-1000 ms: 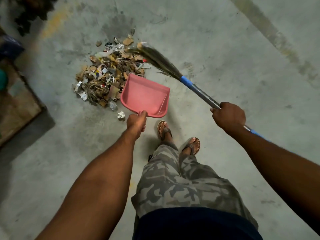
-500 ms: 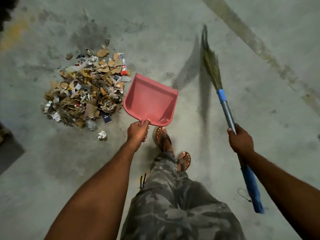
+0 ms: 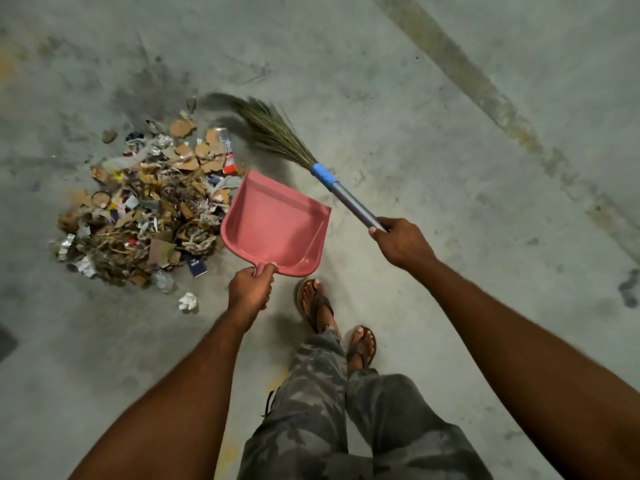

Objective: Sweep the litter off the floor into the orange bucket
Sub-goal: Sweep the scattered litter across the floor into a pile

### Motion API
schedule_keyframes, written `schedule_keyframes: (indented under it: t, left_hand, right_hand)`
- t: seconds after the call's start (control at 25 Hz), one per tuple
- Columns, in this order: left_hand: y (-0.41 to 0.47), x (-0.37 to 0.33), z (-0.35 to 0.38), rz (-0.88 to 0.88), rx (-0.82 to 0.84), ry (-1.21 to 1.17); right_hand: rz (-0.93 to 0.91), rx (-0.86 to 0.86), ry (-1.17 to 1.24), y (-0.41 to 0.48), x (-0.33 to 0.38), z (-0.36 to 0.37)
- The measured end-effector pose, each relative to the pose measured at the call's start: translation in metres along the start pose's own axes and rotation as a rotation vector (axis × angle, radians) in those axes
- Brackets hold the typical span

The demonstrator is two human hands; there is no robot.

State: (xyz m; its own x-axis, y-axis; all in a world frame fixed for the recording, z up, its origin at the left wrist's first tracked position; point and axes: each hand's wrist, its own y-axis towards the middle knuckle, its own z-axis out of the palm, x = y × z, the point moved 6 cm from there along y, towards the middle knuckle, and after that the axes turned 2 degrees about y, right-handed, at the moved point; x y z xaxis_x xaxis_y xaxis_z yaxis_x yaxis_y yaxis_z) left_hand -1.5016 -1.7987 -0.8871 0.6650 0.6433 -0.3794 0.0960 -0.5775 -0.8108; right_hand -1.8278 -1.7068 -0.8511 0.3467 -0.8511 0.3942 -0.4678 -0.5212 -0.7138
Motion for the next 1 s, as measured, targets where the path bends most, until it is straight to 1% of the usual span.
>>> schedule_keyframes:
  t: [0.08,0.2,0.28,0.32,0.4,0.48,0.56,0.68,0.8,0.88,1.0]
  left_hand:
    - [-0.001,-0.029,0.014,0.023,0.040,-0.005]
    - [-0.004,-0.082,0.051,0.083,0.113,-0.004]
    - [-0.006,-0.116,0.077,0.122,0.157,-0.003]
    - [-0.006,-0.133,0.089,0.134,0.169,-0.005]
    - [0.000,-0.158,0.110,0.143,0.168,-0.010]
    - [0.009,-0.172,0.125,0.125,0.127,-0.033]
    - [0.015,-0.177,0.138,0.075,0.071,-0.036]
    - [0.023,-0.178,0.143,-0.013,-0.029,-0.056]
    - [0.017,-0.185,0.135,-0.073,-0.104,-0.112]
    - [0.011,-0.204,0.126,-0.104,-0.121,-0.138]
    - [0.015,-0.238,0.128,-0.081,-0.097,-0.164]
  right_hand:
    - [0.012,-0.066,0.007,-0.011,-0.019,-0.023]
    - [0.072,-0.215,0.054,-0.020,-0.066,-0.070]
    - [0.161,-0.313,0.085,-0.005,-0.097,-0.100]
    - [0.215,-0.337,0.100,0.011,-0.108,-0.114]
    - [0.321,-0.322,0.148,0.059,-0.120,-0.137]
    - [0.367,-0.231,0.125,0.108,-0.117,-0.150]
    - [0.289,-0.112,0.021,0.148,-0.096,-0.157]
    - [0.045,0.078,-0.117,0.199,-0.033,-0.169]
    - [-0.152,0.185,-0.180,0.215,0.027,-0.182]
    - [-0.223,0.168,-0.198,0.209,0.050,-0.195]
    - [-0.225,0.032,-0.094,0.196,0.042,-0.222]
